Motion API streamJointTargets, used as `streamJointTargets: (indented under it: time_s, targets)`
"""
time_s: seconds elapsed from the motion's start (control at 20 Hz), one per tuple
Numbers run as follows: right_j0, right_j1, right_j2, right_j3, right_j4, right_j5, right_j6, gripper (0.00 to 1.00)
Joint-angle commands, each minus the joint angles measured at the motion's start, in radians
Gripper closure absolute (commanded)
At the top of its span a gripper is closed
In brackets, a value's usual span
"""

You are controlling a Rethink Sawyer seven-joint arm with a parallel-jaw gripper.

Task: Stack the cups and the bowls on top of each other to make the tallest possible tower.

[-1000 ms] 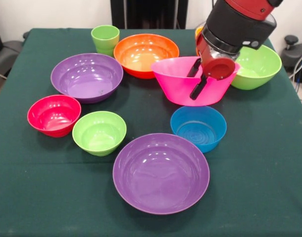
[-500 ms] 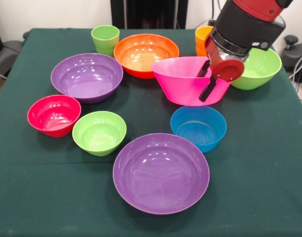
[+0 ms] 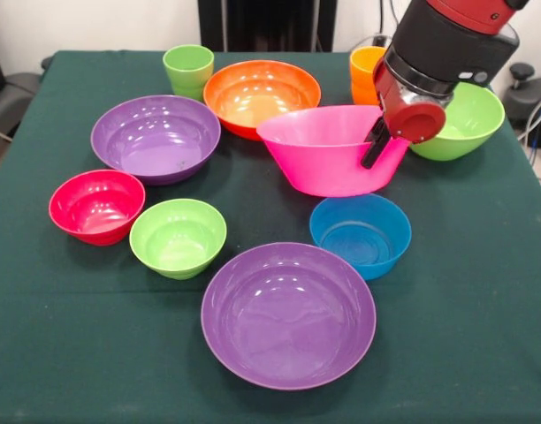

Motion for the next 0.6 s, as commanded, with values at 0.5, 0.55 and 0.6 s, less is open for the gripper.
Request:
streamJointTargets:
  time_s: [0.5,0.55,0.6]
  targets:
    - [0.015,-0.083,0.171,0.083,-0.012,-0.021,0.131,1.00]
    - [0.019,-0.098,0.168,0.089,-0.014,-0.003,0.132,1.00]
    - [0.018,-0.109,0.165,0.087,-0.017,0.019,0.132,1.00]
